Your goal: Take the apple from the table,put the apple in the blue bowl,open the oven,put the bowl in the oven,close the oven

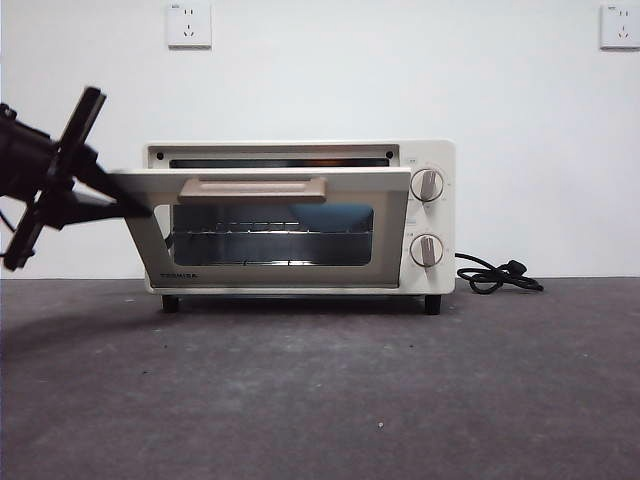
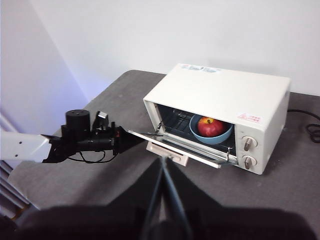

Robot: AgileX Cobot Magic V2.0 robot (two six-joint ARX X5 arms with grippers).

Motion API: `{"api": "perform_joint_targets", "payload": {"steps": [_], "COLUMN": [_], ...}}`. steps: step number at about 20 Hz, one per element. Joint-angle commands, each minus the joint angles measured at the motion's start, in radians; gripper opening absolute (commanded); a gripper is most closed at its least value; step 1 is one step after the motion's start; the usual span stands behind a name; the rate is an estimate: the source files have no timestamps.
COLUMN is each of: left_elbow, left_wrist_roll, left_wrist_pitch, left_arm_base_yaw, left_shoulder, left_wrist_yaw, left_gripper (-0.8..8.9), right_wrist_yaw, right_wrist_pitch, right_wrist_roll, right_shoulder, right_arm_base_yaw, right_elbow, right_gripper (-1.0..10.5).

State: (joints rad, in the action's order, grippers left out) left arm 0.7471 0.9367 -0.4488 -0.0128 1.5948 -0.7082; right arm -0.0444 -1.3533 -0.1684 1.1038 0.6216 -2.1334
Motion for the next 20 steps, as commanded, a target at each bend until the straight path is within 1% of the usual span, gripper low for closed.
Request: {"api": "perform_joint_targets", "payload": {"steps": [1, 5, 11, 15, 20], "left_elbow": [0.013, 0.039, 0.102, 0.144, 0.181], "left_wrist_roll": [0.111, 0.178, 0.214, 0.22, 0.22], "left_wrist_pitch": [-0.069, -0.111, -0.115, -0.116, -0.121], "left_arm_base_yaw": [-0.002, -0.002, -0.002, -0.002, -0.002], "left_shoulder": [-0.003, -0.003, -0.003, -0.003, -0.003], "left_wrist_yaw": [0.007, 0.038, 0.061, 0.015, -0.11], "left_gripper": [-0.08, -0.08, -0.08, -0.08, -0.08], "right_wrist_yaw": [0.007, 0.007, 0.007, 0.007, 0.007], "right_wrist_pitch": [-0.024, -0.024, -0.024, -0.024, -0.024], "right_wrist_roll": [0.001, 0.015, 0.015, 0.014, 0.014], "right_shoulder": [-0.003, -0.003, -0.003, -0.003, -0.003], "right_arm_base_yaw": [0.001, 0.001, 0.001, 0.001, 0.001], "right_elbow": [0.006, 0.006, 0.006, 0.006, 0.006], "right_gripper": [0.0, 0.0, 0.0, 0.0, 0.0]}}
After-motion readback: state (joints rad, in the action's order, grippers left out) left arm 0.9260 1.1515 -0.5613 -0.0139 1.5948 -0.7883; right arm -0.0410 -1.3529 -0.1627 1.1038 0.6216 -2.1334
